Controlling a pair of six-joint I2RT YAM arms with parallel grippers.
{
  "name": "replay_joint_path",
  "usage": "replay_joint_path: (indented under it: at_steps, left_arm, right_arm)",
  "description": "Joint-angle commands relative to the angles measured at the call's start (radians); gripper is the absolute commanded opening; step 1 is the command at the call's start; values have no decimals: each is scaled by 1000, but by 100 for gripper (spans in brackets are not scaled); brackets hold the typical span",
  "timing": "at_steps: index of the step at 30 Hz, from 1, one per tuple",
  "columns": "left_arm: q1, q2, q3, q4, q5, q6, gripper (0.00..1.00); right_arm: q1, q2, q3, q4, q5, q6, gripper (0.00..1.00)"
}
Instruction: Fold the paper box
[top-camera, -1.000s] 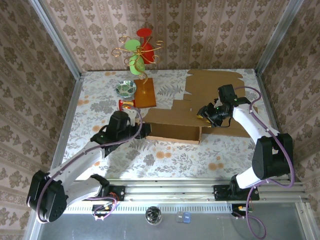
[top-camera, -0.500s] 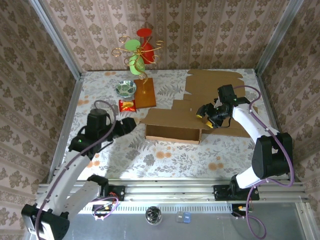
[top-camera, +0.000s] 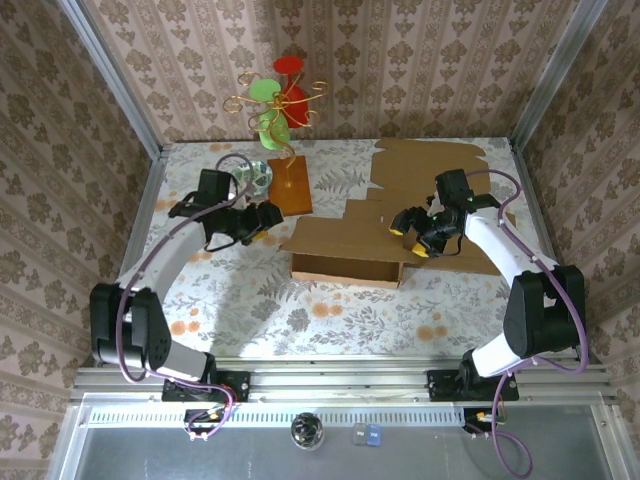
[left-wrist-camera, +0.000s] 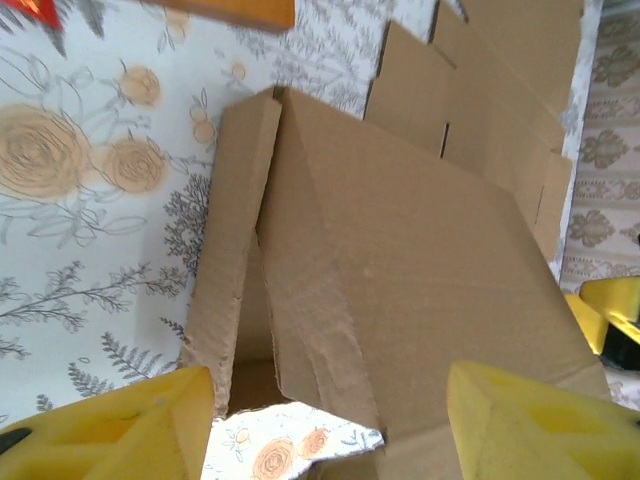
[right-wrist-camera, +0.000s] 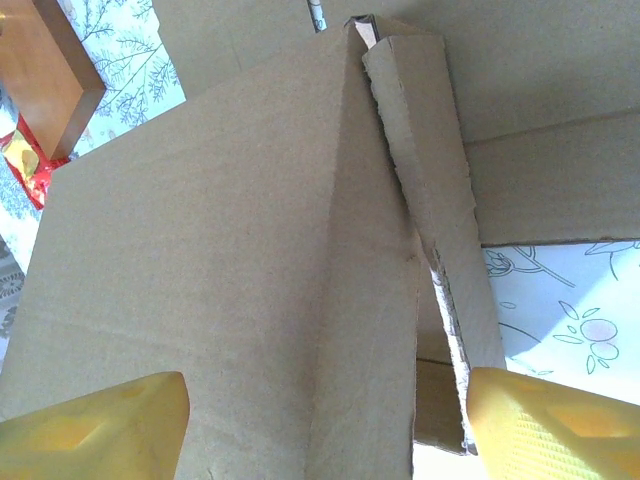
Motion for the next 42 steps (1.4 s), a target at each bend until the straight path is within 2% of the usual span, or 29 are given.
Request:
replay_joint_path:
  at_steps: [1, 9, 31, 42]
  left_arm:
    - [-34, 48, 37, 14, 73, 19, 63]
    - [-74, 134, -16, 41, -12, 67, 62]
    - [-91, 180, -132, 155, -17, 69, 59]
    - [-95, 191, -163, 197, -5, 70, 49]
  right_arm:
    - [6, 12, -17, -2, -36, -26, 75]
    - [6, 31, -59, 4, -42, -68, 77]
    - [6, 75, -172, 64, -42, -127, 78]
    - [5, 112, -188, 91, -50, -144, 60]
